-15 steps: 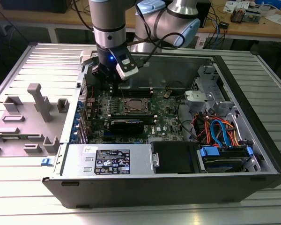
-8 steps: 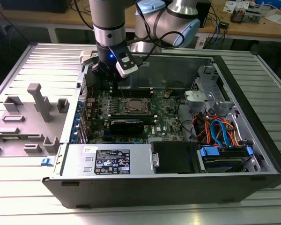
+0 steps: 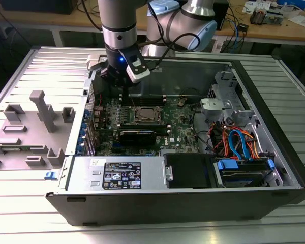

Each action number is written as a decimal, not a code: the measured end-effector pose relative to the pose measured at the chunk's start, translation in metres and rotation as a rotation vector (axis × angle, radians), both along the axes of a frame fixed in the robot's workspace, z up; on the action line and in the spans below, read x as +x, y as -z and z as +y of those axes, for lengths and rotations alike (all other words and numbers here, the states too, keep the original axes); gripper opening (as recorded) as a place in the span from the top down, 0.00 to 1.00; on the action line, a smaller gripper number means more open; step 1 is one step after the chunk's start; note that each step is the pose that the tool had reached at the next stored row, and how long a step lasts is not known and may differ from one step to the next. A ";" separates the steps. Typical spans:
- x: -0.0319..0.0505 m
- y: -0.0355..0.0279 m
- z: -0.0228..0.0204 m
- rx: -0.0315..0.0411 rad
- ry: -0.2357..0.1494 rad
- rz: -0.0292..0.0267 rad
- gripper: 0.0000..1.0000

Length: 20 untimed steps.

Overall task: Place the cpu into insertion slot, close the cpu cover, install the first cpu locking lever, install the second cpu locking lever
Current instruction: 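Install the first cpu locking lever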

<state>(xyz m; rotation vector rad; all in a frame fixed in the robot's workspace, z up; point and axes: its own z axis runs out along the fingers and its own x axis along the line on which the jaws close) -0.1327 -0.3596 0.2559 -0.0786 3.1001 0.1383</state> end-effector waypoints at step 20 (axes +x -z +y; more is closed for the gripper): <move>0.0289 0.0020 0.0000 -0.0001 0.000 -0.0001 0.89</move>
